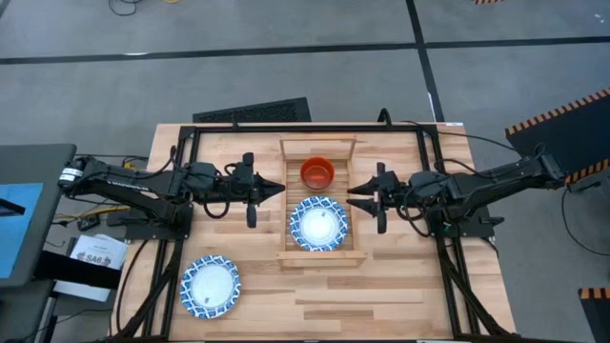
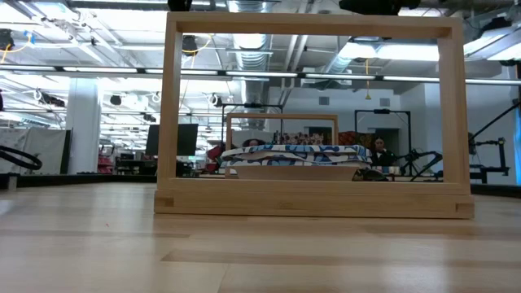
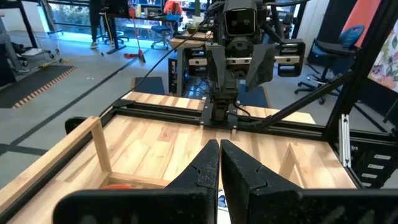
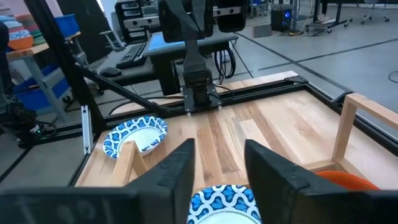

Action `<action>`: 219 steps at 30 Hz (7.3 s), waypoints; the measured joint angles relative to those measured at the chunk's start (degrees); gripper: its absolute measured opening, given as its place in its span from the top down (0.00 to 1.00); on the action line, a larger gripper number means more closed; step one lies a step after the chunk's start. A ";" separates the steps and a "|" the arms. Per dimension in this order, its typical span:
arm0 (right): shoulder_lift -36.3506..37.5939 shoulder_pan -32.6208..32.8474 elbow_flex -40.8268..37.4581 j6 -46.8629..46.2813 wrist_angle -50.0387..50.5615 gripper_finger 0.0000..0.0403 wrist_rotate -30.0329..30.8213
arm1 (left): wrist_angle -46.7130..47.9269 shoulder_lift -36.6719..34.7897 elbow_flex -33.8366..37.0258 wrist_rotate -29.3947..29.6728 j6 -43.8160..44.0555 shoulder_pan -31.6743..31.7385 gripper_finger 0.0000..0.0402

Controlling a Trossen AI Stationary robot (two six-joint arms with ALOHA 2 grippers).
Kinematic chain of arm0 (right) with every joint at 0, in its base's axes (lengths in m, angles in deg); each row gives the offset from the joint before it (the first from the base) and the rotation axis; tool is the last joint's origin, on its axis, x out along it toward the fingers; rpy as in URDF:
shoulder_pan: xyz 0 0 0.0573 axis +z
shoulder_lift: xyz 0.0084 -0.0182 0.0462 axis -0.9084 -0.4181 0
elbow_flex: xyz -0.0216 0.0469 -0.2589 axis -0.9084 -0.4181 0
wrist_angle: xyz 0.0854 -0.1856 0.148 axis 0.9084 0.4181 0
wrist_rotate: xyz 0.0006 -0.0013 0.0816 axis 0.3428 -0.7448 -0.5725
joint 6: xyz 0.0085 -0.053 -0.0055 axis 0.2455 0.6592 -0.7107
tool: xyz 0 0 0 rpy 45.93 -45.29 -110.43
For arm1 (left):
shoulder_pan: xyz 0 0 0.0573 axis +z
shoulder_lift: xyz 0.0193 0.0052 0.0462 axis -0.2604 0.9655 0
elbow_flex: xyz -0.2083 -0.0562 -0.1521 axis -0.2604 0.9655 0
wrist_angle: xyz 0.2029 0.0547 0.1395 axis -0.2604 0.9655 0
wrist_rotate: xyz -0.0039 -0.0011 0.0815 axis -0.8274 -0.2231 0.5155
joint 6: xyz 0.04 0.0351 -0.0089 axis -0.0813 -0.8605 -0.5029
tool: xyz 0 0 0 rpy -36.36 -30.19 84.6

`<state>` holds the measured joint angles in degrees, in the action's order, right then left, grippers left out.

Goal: Place and stack bowls onto a shelf
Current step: Stack the blue patterned bowl on top of the blue patterned bowl on the shelf, then return to Home Position

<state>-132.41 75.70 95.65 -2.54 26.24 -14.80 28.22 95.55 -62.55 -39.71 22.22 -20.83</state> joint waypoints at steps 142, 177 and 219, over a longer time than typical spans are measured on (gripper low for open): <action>1.27 0.11 0.00 -1.66 -9.36 0.85 1.33 | 29.39 32.96 -22.88 -11.11 27.98 11.27 1.00; 1.16 0.17 0.02 -2.19 -7.05 0.85 1.29 | 24.55 37.00 -22.88 -14.50 24.04 12.14 0.58; 1.16 -0.04 0.02 -2.05 -7.30 0.85 1.33 | -16.80 -13.86 16.74 -3.00 11.45 1.90 0.57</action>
<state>-131.25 75.66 95.67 -4.59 18.94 -13.46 11.41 81.69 -45.80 -42.71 33.67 -18.93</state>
